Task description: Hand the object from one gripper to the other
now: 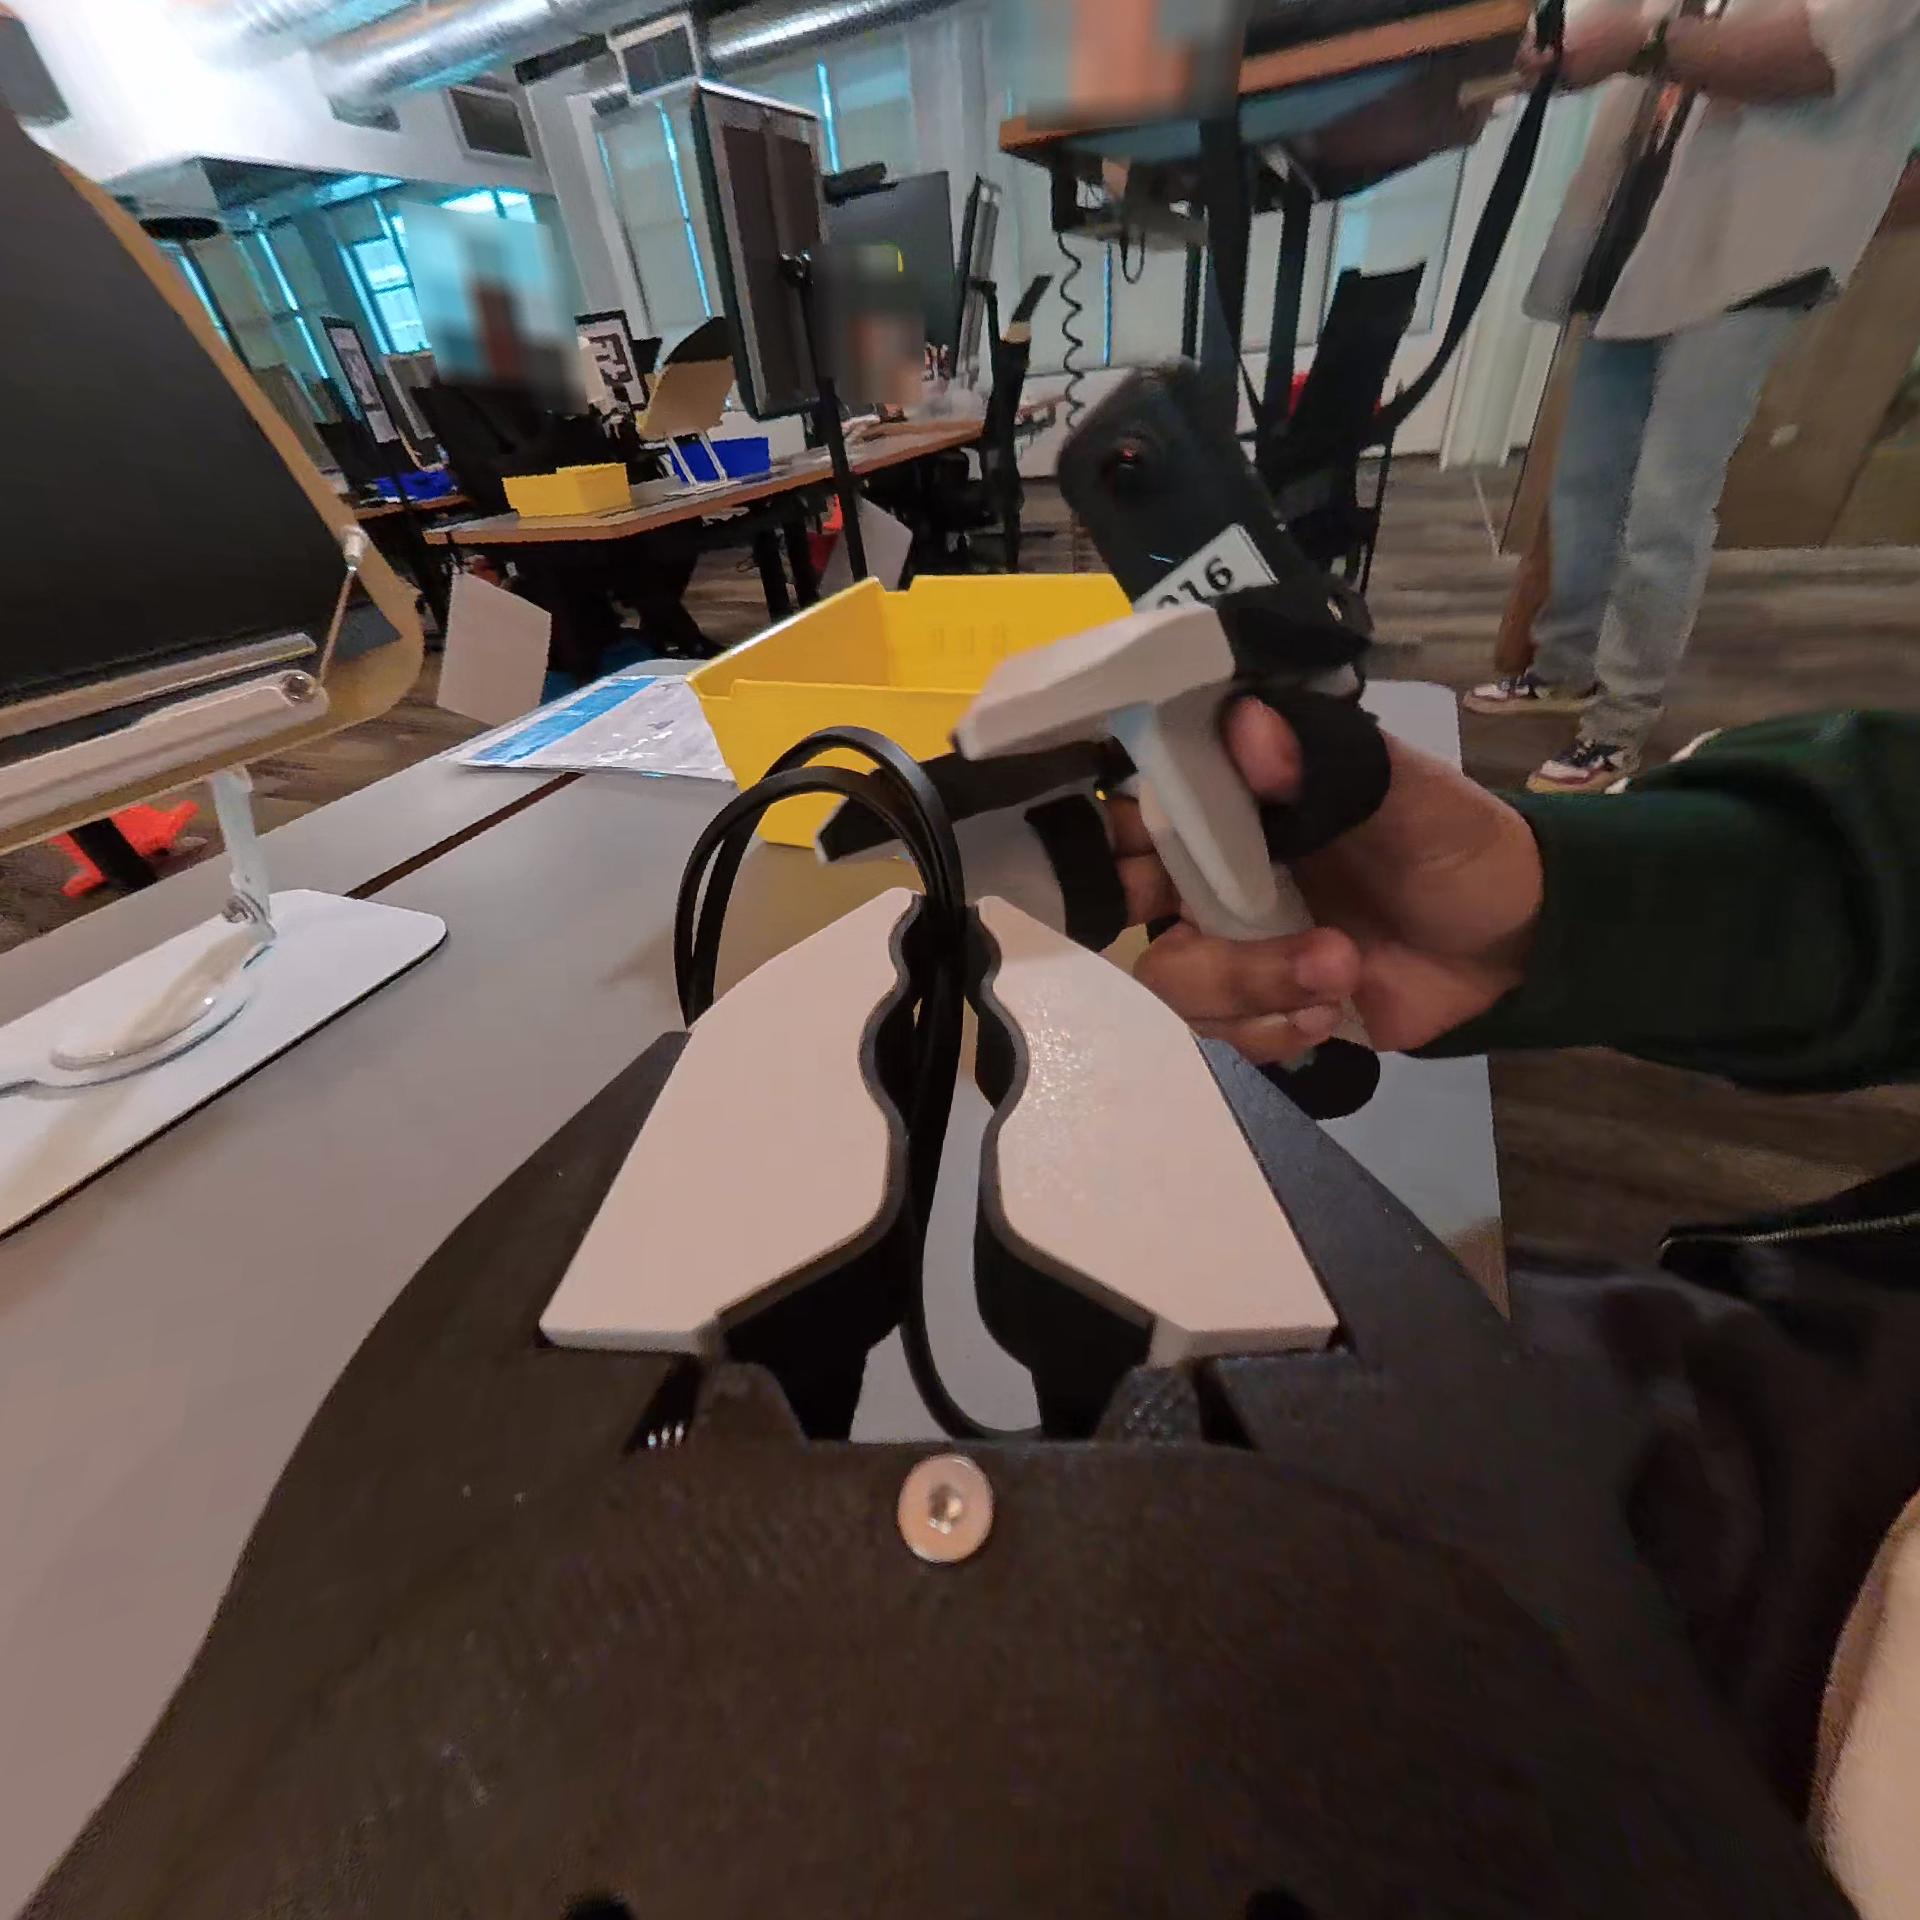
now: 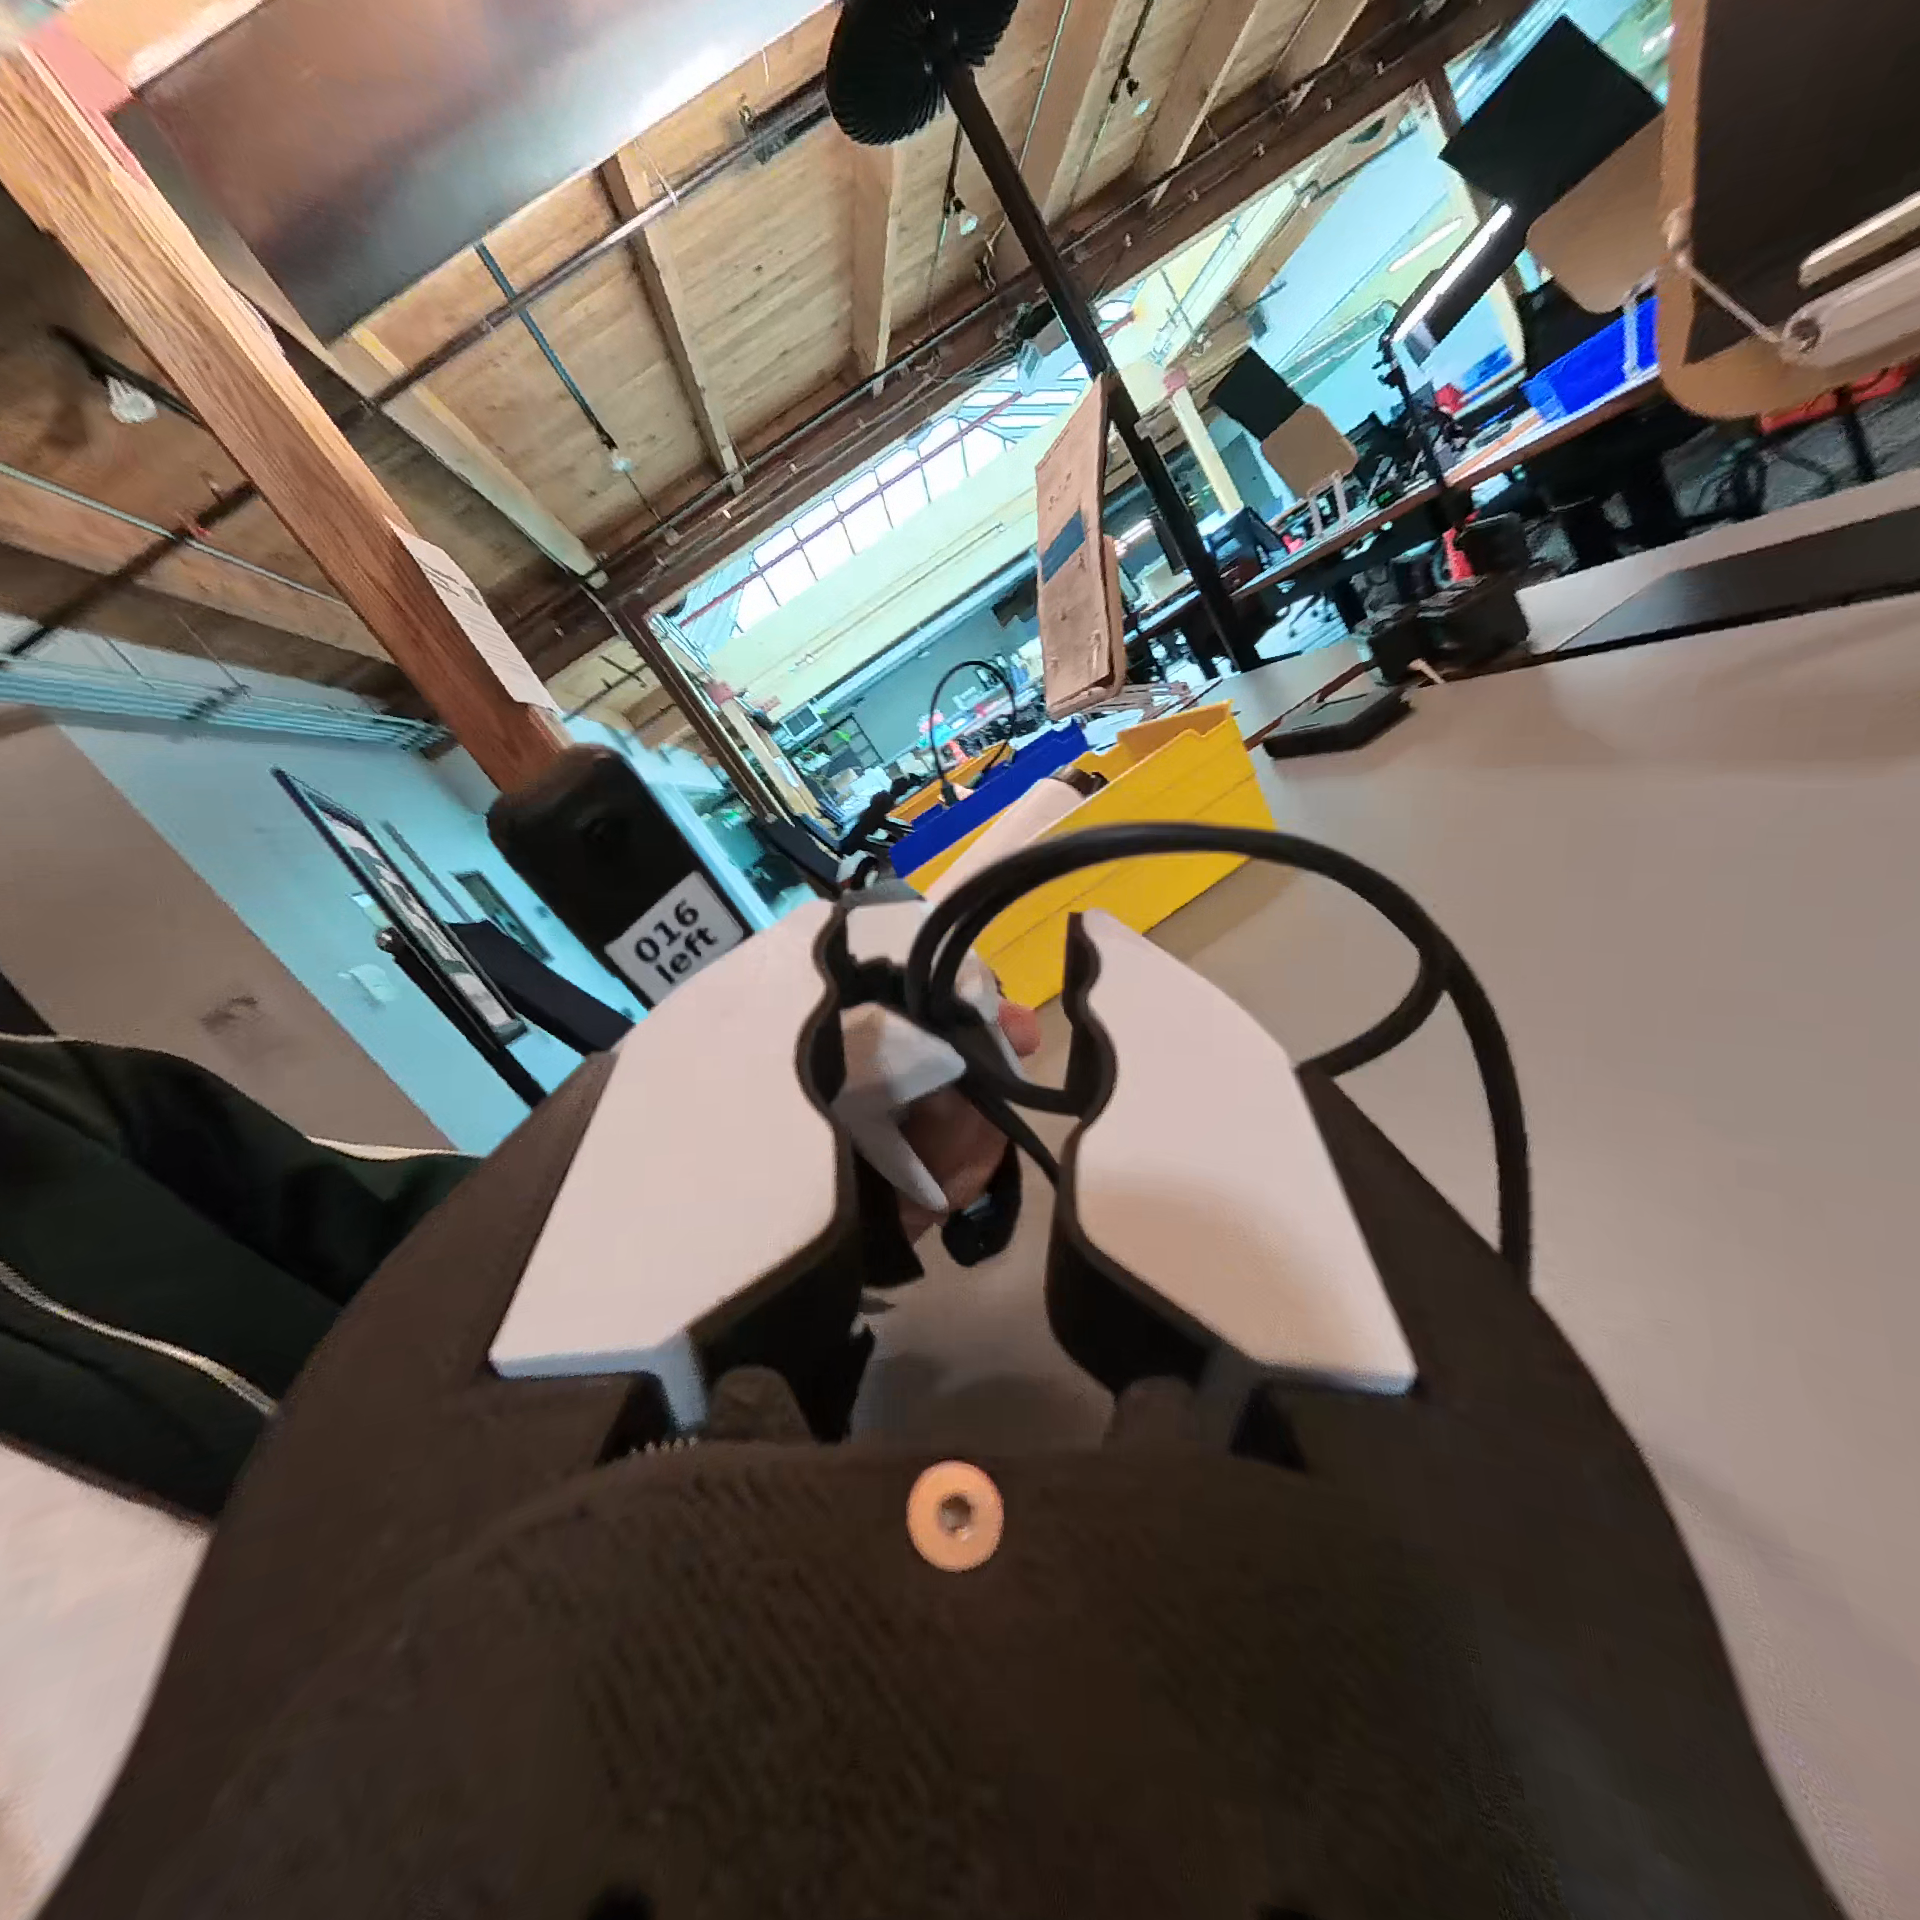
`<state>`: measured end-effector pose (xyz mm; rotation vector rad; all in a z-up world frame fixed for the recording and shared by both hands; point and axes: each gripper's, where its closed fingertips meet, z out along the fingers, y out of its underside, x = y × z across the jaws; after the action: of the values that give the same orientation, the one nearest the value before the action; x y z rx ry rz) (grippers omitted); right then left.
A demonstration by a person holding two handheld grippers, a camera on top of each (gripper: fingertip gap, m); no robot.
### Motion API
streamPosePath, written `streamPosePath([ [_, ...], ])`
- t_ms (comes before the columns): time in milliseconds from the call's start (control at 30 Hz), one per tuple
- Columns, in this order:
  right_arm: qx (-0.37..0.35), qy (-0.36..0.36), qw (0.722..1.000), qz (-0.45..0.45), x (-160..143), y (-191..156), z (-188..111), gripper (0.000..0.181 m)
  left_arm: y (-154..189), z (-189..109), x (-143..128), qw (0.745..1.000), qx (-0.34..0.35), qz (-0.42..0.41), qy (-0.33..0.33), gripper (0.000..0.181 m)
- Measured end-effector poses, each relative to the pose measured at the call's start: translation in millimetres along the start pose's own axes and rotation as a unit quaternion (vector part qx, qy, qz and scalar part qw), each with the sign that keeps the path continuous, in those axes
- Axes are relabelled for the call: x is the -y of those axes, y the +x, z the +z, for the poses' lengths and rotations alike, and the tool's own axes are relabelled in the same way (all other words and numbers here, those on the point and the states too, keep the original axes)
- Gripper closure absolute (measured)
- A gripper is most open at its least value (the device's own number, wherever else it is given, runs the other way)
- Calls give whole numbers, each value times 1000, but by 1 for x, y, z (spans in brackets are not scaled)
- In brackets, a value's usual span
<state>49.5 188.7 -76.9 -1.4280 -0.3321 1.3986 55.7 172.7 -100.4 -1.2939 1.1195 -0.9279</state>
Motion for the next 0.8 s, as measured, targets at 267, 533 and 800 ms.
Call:
streamPosePath([
  [267,24,4,999,44,0,5,-7,176,5,6,-14,1000,-21,-14,-10,175],
  [533,16,11,1000,5,10,7,-14,177,1,4,-11,1000,-17,-18,13,128],
  [800,63,-51,996,-38,4,1,-22,177,-15,10,-22,1000,15,1,-1,52],
])
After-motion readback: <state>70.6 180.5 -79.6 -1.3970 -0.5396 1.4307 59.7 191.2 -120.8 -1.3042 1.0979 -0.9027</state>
